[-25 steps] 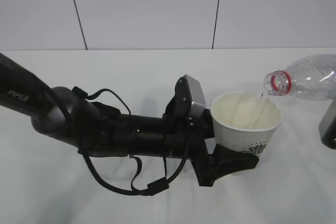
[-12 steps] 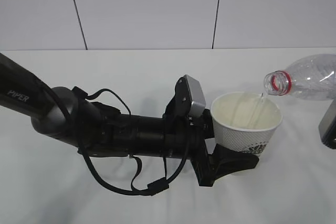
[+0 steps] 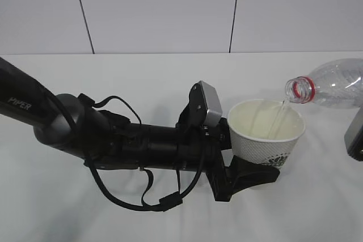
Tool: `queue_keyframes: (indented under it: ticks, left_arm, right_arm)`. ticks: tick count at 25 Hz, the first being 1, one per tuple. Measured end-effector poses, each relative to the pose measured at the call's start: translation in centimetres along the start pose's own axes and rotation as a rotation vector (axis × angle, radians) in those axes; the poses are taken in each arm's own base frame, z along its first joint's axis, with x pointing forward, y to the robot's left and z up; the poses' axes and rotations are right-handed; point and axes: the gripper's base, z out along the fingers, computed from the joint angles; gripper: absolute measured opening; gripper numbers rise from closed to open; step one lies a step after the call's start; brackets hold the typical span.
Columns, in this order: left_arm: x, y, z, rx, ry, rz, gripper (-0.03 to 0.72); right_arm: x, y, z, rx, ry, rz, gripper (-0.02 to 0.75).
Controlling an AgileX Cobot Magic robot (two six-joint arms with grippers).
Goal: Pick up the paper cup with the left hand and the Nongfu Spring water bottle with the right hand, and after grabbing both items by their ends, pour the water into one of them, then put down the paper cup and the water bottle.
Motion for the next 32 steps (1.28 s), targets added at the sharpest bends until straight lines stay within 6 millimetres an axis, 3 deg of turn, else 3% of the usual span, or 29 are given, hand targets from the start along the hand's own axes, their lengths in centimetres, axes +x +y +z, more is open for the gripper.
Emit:
queue_keyframes:
  ticks: [32]
  left_arm:
    - [-0.02,-0.01,0.0,0.002,-0.002,0.0,0.543]
  right_arm:
    - [0.0,0.0,0.0,0.0,0.0,-0.012,0.473]
